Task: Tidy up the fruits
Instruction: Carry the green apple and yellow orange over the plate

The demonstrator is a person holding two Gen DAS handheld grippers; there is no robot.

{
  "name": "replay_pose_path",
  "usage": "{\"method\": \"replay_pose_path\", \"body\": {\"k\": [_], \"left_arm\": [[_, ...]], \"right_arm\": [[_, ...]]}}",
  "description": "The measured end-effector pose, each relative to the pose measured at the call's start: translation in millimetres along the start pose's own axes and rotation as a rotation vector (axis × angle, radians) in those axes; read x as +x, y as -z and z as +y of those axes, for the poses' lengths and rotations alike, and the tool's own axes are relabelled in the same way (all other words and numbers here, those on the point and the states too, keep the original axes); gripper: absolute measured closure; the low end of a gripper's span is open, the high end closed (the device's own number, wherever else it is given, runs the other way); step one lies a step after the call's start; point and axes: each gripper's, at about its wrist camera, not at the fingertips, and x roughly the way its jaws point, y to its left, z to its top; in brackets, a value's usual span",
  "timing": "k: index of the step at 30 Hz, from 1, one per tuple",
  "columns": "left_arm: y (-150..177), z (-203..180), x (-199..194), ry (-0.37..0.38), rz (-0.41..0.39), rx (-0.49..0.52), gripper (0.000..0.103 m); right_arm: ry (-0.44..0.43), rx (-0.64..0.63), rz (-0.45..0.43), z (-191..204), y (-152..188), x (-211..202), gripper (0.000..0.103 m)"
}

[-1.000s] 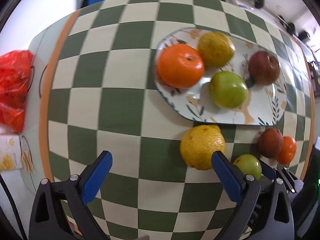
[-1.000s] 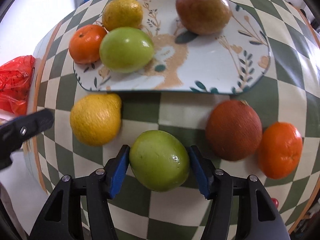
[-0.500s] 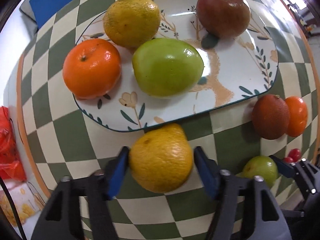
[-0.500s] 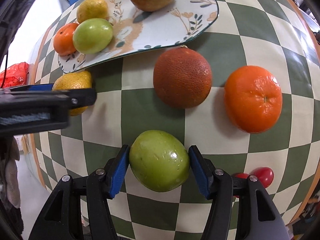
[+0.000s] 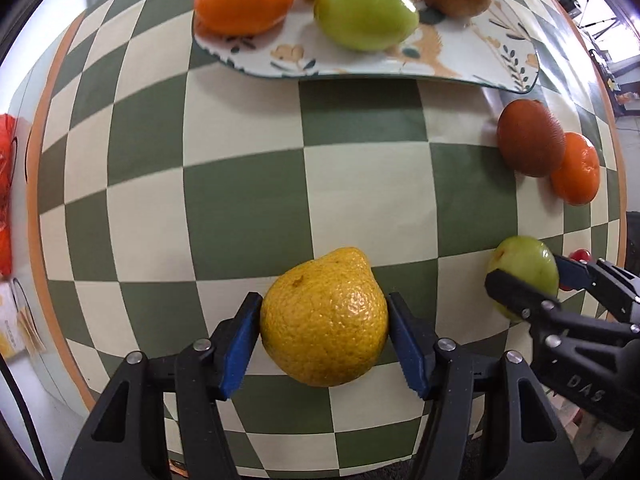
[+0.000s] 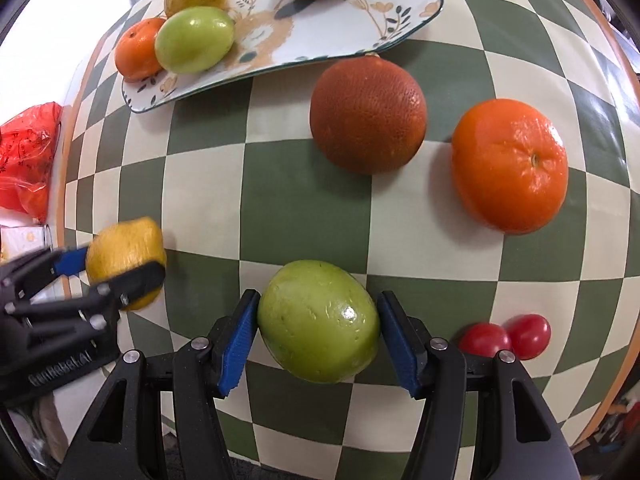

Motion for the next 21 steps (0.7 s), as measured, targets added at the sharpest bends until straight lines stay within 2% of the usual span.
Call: {"method": "replay_pose_path", "body": {"k": [9, 13, 16, 21], "left_arm": [[-4, -2, -4, -0.009, -0.031, -0.005, 0.043], [8, 3, -8, 0.011, -0.042, -0.018, 0.043], [10, 5, -32, 0.039, -0.067, -0.027, 0.043], [-17, 2, -91, 0.127, -0.142, -0.034, 0.043]], "right_arm": [[-0.001, 0.005, -0.014, -4, -6, -2, 0.040], [-0.015, 0.026, -0.022, -11, -2, -5, 0.041], [-0.066, 0.072, -0.017, -21, 0, -8, 0.041], [-0.180, 0.147, -0.056, -33, 1, -32, 0.041]]}}
